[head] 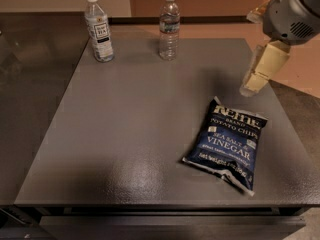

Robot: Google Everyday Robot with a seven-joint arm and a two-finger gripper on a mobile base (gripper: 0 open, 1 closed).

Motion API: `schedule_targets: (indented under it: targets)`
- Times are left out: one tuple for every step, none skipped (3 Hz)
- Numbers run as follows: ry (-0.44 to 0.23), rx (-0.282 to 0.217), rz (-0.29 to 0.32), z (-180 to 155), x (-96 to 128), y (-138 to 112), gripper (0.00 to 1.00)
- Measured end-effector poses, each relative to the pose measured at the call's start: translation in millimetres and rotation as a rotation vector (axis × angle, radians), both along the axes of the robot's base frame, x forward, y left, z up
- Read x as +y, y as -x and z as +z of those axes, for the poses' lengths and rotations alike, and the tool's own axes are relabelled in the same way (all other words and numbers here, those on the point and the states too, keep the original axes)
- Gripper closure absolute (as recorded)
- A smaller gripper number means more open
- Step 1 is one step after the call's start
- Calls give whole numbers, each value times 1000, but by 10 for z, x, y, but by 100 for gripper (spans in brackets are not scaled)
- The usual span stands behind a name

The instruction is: Move water bottle near blue chip bag

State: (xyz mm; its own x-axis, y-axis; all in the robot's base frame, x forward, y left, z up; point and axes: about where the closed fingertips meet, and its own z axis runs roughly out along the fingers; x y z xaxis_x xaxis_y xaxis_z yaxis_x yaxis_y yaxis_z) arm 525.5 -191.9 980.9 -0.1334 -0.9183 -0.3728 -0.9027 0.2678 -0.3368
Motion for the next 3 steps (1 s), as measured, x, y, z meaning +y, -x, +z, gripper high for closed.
schedule_targets:
  targets:
    - [-66, -42, -6, -36, 105, -423, 0]
    - [-155, -77, -22, -86, 192, -857, 0]
    - [-246, -93, -36, -154, 299, -1272, 0]
